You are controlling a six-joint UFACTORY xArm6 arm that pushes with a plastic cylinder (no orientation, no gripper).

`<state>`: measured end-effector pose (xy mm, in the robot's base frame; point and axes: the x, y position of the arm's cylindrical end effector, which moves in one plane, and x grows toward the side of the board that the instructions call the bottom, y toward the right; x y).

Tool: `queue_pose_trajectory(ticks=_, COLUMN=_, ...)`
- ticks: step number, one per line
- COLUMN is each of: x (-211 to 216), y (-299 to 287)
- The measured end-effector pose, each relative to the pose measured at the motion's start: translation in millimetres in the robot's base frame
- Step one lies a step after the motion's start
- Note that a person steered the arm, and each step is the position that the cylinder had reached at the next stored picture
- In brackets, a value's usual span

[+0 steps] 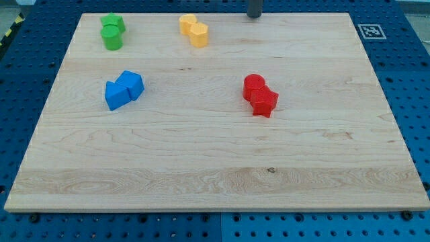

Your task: Point at the yellow hexagon

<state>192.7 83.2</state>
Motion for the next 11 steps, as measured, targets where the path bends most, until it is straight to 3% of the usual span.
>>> queue_pose_trajectory(ticks=4, x=7, y=0)
queue_pose_trajectory(ticks=7, x=84, y=-24)
queue_pose_trajectory(ticks=11, x=128, y=-112)
